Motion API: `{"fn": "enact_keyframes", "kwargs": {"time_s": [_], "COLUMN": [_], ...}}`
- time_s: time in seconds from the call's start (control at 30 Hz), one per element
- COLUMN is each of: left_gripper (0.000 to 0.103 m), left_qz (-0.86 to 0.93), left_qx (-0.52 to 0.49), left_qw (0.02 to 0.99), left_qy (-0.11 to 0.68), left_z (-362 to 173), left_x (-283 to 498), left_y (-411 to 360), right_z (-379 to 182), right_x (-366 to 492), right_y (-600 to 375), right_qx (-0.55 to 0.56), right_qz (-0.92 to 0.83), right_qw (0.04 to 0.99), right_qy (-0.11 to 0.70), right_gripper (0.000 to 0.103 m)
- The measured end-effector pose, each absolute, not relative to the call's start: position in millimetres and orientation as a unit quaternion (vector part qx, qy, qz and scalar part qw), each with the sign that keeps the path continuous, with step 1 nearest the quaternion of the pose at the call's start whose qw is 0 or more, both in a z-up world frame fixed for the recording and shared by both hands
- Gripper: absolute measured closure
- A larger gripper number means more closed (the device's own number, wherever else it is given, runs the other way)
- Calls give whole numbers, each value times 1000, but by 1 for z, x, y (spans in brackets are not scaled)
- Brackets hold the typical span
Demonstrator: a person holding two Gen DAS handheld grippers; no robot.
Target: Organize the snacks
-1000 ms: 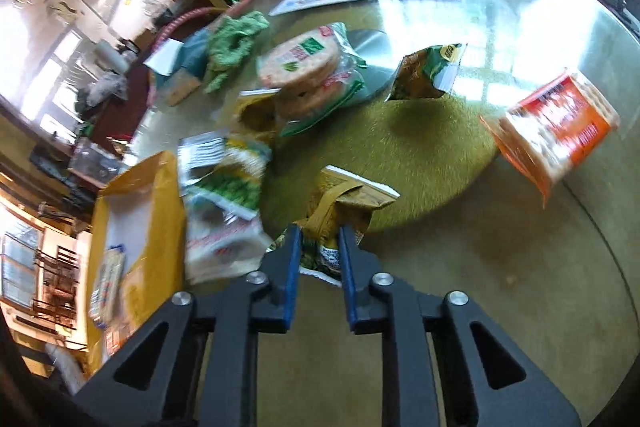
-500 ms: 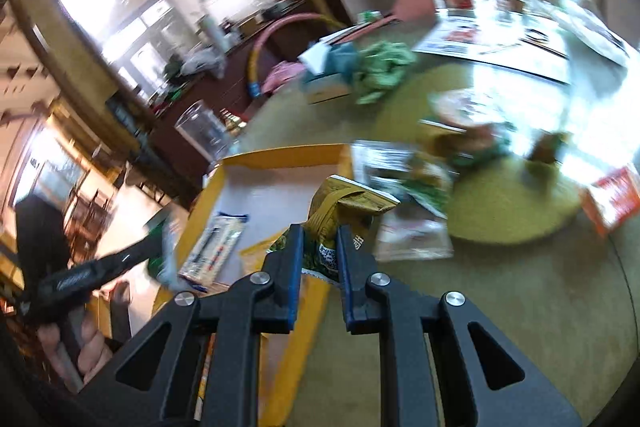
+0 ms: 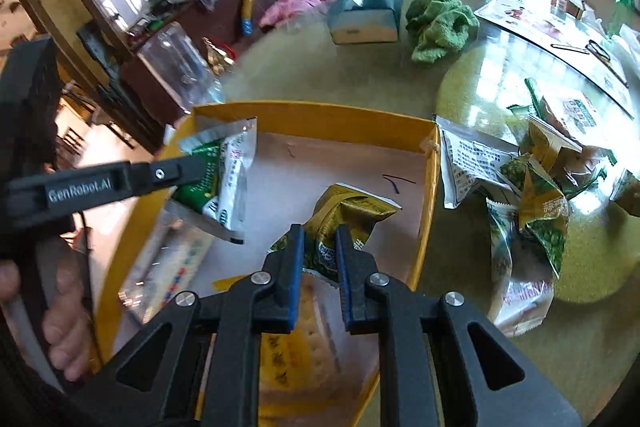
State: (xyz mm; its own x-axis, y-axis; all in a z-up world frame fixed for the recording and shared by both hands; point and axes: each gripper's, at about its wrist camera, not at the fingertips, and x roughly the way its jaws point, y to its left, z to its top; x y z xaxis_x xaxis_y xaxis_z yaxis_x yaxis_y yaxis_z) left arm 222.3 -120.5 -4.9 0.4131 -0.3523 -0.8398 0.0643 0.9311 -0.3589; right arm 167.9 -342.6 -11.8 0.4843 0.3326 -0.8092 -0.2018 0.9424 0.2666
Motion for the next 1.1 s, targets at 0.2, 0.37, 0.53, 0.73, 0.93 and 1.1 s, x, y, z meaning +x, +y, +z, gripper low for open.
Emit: {"fn": "enact_keyframes", "kwargs": {"time_s": [0.2,0.37,0.53,0.73,0.93,1.1], "left_gripper": [63,35,31,30,30,53], "left_qz": [-106,-99,-164,-204,-223,-203], "left_qx": [-162,-135,-133,-106,-71,-33], "left_qw": [827,873,870,856,838,825], "left_qy": [527,458,445,463,493,526], "left_z": [-7,29,47,48,33,10], "left_x": [219,173,131,110,114,142], "left_y": [-114,-119,-151,-208,-272,-310], "right_z": [-14,17,37,33,3,-14], "right_x": [165,131,86,32,6,-3], "right_y": [-340,-369,-424,-505,-560,-582], "right_qx": [60,85,121,195,245,269], "right_qz": [165,171,147,94,63,62], "right_qw": [854,878,892,891,875,868], "right_qy": [489,439,410,400,412,413], "right_gripper": [68,46,37,36,36,36]}}
